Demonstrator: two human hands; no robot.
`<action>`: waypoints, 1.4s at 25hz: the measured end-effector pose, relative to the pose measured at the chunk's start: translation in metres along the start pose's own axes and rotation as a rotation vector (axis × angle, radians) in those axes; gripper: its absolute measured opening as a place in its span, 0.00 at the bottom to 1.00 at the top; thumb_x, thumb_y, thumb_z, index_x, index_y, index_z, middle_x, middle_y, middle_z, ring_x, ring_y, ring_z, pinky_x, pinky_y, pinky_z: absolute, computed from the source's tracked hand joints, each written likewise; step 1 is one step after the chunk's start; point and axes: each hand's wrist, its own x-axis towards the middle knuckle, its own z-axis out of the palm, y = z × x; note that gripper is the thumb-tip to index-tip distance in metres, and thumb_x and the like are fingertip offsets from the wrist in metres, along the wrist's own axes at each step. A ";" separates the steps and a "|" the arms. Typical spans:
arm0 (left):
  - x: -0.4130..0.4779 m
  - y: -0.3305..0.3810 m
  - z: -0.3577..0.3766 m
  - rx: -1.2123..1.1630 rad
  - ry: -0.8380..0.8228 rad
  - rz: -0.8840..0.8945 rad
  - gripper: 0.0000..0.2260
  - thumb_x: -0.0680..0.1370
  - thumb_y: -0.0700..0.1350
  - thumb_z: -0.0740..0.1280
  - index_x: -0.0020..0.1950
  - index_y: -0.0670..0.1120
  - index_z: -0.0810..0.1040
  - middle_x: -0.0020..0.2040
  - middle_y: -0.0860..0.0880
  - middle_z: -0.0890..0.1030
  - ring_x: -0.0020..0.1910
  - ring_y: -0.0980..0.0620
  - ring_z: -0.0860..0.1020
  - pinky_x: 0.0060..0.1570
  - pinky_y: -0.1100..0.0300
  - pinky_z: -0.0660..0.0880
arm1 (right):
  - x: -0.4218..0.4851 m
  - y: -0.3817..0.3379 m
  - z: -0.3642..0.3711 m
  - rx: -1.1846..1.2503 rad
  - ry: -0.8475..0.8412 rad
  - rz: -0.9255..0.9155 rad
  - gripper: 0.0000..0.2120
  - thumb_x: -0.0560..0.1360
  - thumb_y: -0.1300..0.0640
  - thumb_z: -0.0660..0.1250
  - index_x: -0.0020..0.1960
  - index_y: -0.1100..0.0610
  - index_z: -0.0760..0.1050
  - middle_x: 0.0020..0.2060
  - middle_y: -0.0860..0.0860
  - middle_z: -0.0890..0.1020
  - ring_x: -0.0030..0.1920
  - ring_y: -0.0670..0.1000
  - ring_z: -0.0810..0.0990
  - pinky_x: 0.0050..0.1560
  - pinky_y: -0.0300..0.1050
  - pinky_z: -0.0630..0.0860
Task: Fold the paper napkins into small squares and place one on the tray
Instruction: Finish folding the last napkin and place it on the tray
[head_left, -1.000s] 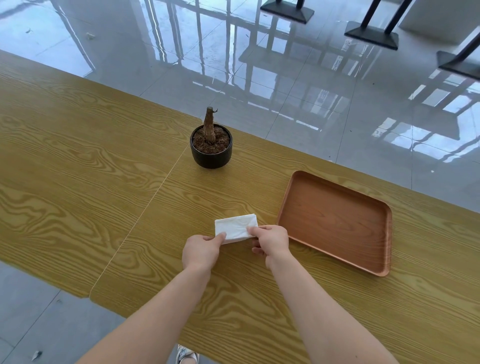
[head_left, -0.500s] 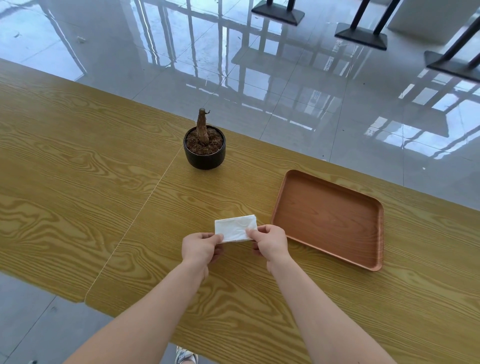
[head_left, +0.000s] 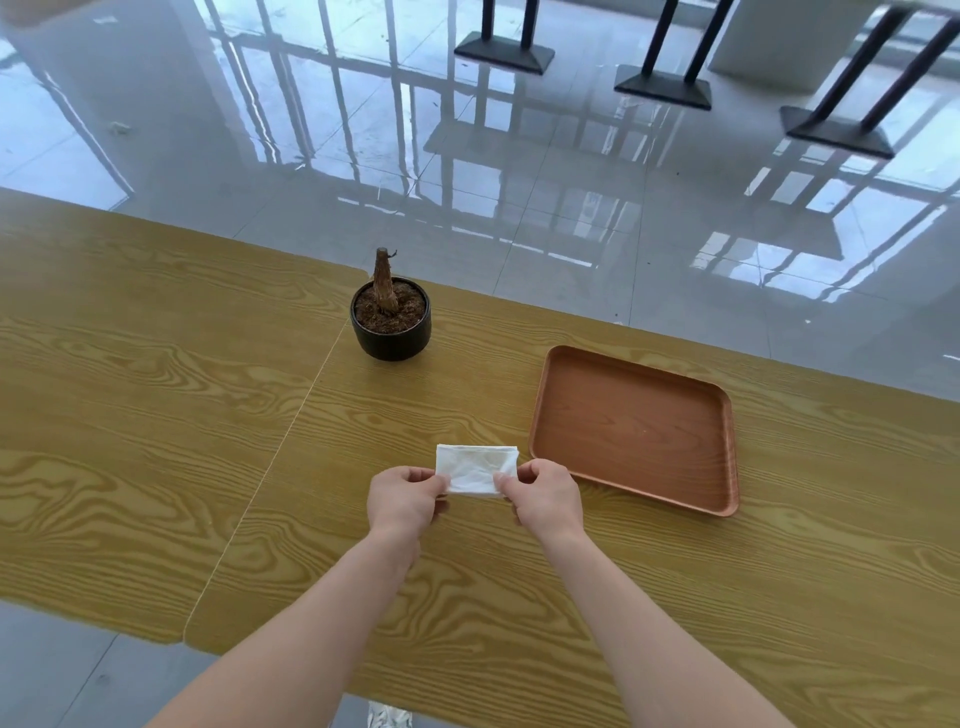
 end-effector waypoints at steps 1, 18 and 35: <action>-0.002 0.003 -0.001 0.026 -0.009 0.018 0.04 0.72 0.41 0.76 0.43 0.43 0.83 0.36 0.48 0.87 0.33 0.50 0.85 0.35 0.56 0.78 | -0.004 -0.001 -0.002 -0.001 0.013 0.004 0.12 0.73 0.46 0.74 0.43 0.55 0.80 0.41 0.51 0.85 0.45 0.56 0.84 0.50 0.59 0.81; -0.028 0.035 0.054 0.526 -0.210 0.399 0.03 0.71 0.47 0.74 0.40 0.51 0.82 0.37 0.53 0.85 0.37 0.52 0.84 0.44 0.50 0.83 | -0.027 0.020 -0.064 -0.093 0.230 0.029 0.12 0.75 0.45 0.71 0.42 0.54 0.79 0.36 0.49 0.84 0.39 0.53 0.84 0.47 0.53 0.81; -0.038 0.045 0.166 0.632 -0.075 0.429 0.04 0.71 0.50 0.73 0.40 0.53 0.81 0.34 0.56 0.82 0.34 0.58 0.80 0.37 0.59 0.75 | 0.052 0.062 -0.150 -0.159 0.168 -0.030 0.12 0.74 0.45 0.71 0.40 0.53 0.78 0.36 0.46 0.83 0.41 0.50 0.81 0.44 0.48 0.77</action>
